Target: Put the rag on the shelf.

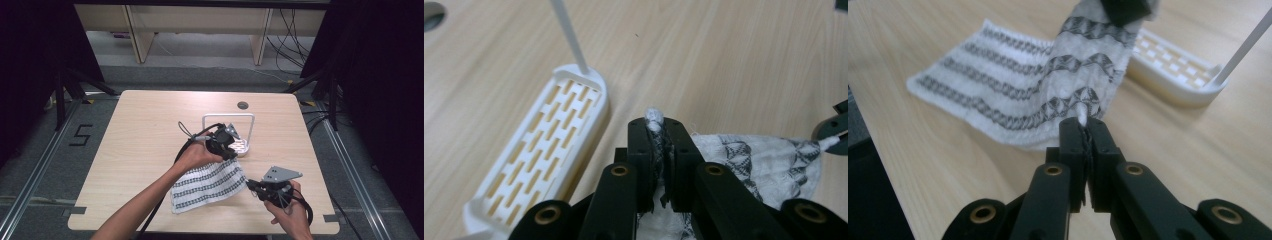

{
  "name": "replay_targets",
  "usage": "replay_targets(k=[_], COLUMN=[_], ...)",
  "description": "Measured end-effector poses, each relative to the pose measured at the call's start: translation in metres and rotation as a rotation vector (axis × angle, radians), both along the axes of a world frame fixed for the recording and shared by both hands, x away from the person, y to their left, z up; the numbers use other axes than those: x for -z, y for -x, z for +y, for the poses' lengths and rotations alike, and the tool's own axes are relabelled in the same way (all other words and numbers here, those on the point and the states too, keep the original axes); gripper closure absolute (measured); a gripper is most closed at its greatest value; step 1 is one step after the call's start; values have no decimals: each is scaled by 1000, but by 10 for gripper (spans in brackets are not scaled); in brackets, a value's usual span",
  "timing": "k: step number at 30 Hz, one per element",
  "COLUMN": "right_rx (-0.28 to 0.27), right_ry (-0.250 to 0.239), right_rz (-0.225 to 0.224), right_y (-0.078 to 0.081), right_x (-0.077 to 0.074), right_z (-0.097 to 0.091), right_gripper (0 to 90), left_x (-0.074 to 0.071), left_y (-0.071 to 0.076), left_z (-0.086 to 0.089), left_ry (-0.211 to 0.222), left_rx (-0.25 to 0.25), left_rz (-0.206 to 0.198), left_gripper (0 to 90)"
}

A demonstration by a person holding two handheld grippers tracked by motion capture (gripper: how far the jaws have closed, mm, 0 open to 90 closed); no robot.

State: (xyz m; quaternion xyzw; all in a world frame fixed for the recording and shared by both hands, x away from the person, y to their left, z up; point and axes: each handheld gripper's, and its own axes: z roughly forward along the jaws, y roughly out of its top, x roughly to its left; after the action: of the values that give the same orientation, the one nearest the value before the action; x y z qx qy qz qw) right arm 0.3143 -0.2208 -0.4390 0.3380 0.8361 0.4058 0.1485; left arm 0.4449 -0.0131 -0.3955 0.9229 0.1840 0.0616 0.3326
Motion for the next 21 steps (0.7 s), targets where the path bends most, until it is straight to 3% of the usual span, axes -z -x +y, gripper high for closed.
replay_targets(k=[4,5,9,11,12,13,17,21], right_rx=[-9,-11,9,18,20,4,7,22], right_ry=[-9,-16,-1,-18,-15,-9,-3,0], right_rz=[-53,-55,-96,-89,-111,-131,-133,-132], right_y=[-9,-11,-23,-29,-34,-39,-53,-68], right_x=[-25,-33,-56,-70,-77,-83,-106,-124], right_z=[-3,-3,-5,-5,-5,-6,-4,0], right_gripper=[883,883,884,884,884,884,884,885], left_x=[-24,-30,-52,-62,-65,-69,-80,-92], left_y=[4,4,5,4,4,3,2,0], left_z=[12,15,26,32,34,37,45,50], left_ry=[31,10,50,67,97,101,183,197], left_rx=[-39,-33,-69,-86,-106,-108,-165,-185], left_rz=[-20,-26,-23,-15,-12,-13,-1,-15], left_gripper=[835,835,835,835,835,835,834,833])
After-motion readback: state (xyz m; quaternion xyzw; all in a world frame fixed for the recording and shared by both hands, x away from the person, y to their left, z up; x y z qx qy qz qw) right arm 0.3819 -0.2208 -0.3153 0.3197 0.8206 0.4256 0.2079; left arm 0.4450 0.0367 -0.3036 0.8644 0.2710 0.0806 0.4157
